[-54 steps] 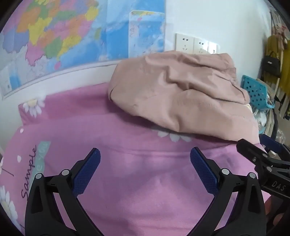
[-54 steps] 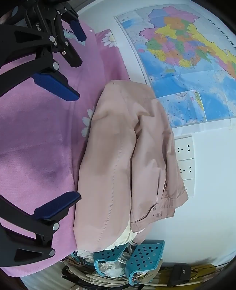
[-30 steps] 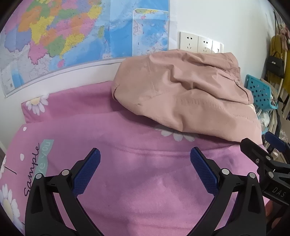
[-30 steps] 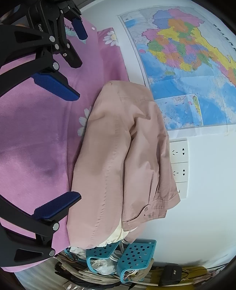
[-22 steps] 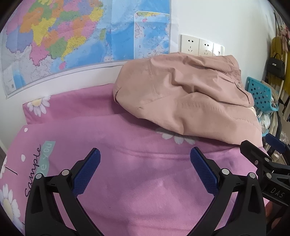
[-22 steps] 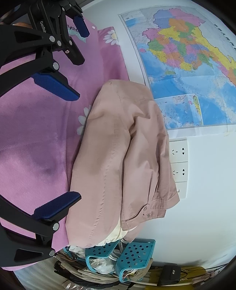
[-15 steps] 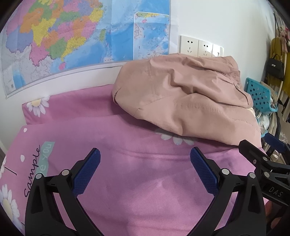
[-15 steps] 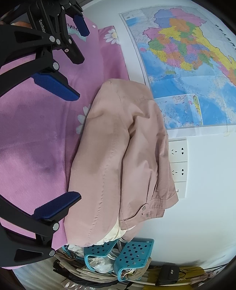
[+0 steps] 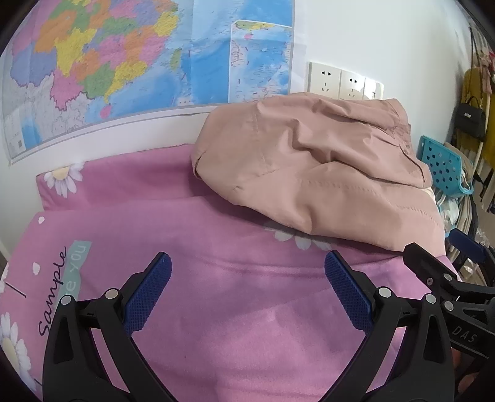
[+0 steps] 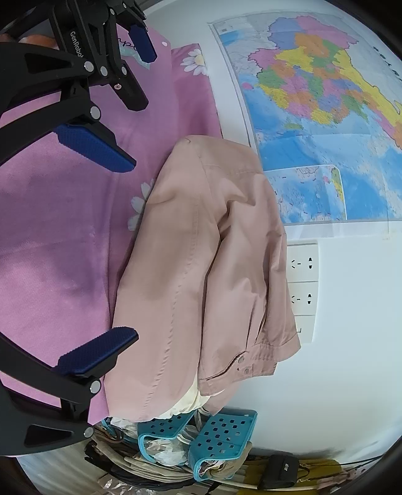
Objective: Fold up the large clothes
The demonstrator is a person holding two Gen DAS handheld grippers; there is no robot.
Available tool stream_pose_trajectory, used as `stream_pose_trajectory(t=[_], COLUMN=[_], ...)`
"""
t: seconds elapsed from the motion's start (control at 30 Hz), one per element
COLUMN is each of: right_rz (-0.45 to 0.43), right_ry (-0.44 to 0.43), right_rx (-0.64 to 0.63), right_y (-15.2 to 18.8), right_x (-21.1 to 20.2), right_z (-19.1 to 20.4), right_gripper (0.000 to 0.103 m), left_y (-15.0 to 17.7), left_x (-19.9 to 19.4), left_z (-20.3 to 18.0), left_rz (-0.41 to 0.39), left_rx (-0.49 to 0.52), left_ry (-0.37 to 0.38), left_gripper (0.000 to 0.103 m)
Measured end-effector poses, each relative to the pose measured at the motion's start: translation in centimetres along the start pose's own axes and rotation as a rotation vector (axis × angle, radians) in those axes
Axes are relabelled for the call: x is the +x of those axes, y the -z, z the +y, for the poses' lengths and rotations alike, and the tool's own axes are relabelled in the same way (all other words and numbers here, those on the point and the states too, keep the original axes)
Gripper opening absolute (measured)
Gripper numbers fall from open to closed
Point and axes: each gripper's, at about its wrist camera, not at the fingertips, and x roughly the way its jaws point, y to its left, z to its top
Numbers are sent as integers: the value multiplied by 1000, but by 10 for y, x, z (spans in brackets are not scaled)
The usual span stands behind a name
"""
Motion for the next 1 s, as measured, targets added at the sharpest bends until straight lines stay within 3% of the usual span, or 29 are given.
stream_pose_trajectory(t=[0.73, 1.0], right_rz=[18, 31], right_ry=[-8, -27], right_rx=[-51, -127], right_y=[-8, -16], right_x=[23, 50], right_z=[22, 45], right_gripper=[97, 97], left_y=[-3, -2], left_x=[21, 39], left_z=[22, 53], left_rz=[28, 60], left_rx=[-31, -81], left_ry=[-9, -71], left_gripper=[98, 98])
